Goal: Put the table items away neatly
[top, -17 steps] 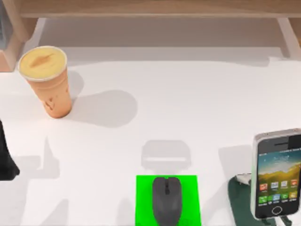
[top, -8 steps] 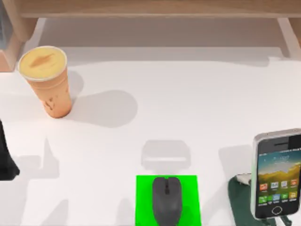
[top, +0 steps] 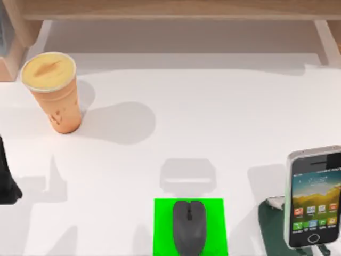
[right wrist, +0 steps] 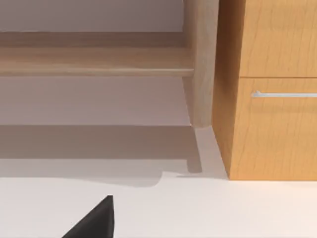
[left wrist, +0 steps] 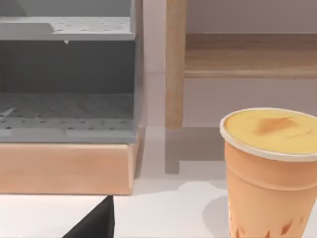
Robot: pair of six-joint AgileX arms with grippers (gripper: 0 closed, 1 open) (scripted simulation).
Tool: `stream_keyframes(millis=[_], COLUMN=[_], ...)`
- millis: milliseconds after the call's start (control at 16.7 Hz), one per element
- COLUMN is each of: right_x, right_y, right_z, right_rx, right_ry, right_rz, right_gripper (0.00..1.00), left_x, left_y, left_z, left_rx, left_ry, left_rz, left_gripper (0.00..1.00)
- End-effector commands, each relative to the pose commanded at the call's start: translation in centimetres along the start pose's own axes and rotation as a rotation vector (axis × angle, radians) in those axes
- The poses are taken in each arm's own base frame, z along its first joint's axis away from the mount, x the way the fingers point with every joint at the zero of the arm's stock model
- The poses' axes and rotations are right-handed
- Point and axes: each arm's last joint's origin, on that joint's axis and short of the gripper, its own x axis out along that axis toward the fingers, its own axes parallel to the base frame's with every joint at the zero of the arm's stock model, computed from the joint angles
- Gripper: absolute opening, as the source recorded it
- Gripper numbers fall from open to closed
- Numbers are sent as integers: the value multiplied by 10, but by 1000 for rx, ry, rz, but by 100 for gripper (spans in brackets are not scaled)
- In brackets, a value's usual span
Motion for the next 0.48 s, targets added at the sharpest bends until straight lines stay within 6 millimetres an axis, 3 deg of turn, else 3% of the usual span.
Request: stream_keyframes(millis=[480], right_x=[0], right_y=[0], right_z=[0], right_rx=[0], right_ry=[0], right_rz=[0], right_gripper=[100], left_x=[13], left_y=[-6], left_z=[-1], left_rx=[-14], left_ry=[25], left_rz=[-17], left_gripper=[100])
